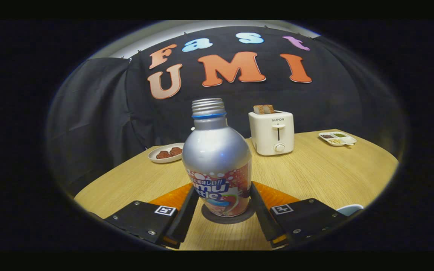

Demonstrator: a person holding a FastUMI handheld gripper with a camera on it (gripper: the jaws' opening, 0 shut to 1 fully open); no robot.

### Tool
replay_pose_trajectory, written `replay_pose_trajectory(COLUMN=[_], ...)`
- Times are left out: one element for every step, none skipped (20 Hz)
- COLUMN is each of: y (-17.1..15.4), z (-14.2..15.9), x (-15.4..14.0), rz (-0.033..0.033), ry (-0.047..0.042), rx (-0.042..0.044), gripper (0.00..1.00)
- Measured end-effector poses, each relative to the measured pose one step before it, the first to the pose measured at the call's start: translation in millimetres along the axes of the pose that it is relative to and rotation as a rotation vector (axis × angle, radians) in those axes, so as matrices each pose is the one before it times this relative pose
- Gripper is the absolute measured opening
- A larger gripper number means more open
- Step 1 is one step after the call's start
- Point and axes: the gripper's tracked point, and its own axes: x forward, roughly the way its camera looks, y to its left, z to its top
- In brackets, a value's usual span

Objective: Take the bottle from table, then pour the juice into the cup, finally place the bottle on the coaster

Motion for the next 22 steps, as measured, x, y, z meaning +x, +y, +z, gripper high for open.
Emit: replay_pose_trajectory(y=[0.43,-0.51,1.44,1.86,-1.19,0.20,1.07,-2.50,0.52,0.48,0.93,-0.51,1.17,2.68,3.46,0.63,-2.62,-1.84,0.48,-1.04,-0.85,-0.63], z=[-0.19,-0.54,-2.67,-4.38,-6.27,-4.79,3.14,0.29,-1.00,-1.71,0.08,-1.05,-1.06,-0.30,0.39,3.94,6.98,5.24,4.70,1.12,3.48,4.22], x=[2.38,1.93,0.78,1.95,1.99,-0.03,-3.51,3.50,-1.28,-0.02,-1.03,-1.15,-1.24,-2.95,-4.67,-5.81,-5.81,-7.20,-6.40,-6.46,-7.58,-10.31], rz=[-0.00135,-0.00830,0.00356,0.00195,-0.00508,0.00290,-0.00335,-0.00930,-0.00050,-0.00015,0.00054,0.00204,0.00478,0.01035,0.01118,-0.00031,-0.01652,-0.00725,0.00349,0.00481,0.00864,0.01029], ry=[-0.00458,-0.00298,0.00969,0.01460,0.02386,0.02548,-0.02244,-0.00003,0.00555,-0.00091,0.00000,0.00414,0.00633,0.00525,0.00236,-0.01602,-0.02411,-0.01826,-0.00926,-0.00145,-0.00164,-0.00415], rx=[-0.00804,-0.00800,-0.00221,0.00251,0.00707,0.00096,-0.00260,-0.01301,-0.00556,-0.00477,-0.00536,-0.00205,0.00137,0.00048,-0.00461,-0.01447,-0.02201,-0.01667,-0.00315,0.00592,0.01274,0.01314], gripper=[0.77,0.77,0.77,0.77,0.77,0.77,0.77,0.78,0.77,0.78,0.79,0.79,0.80,0.80,0.81,0.82,0.85,0.87,0.91,0.92,0.94,0.94])
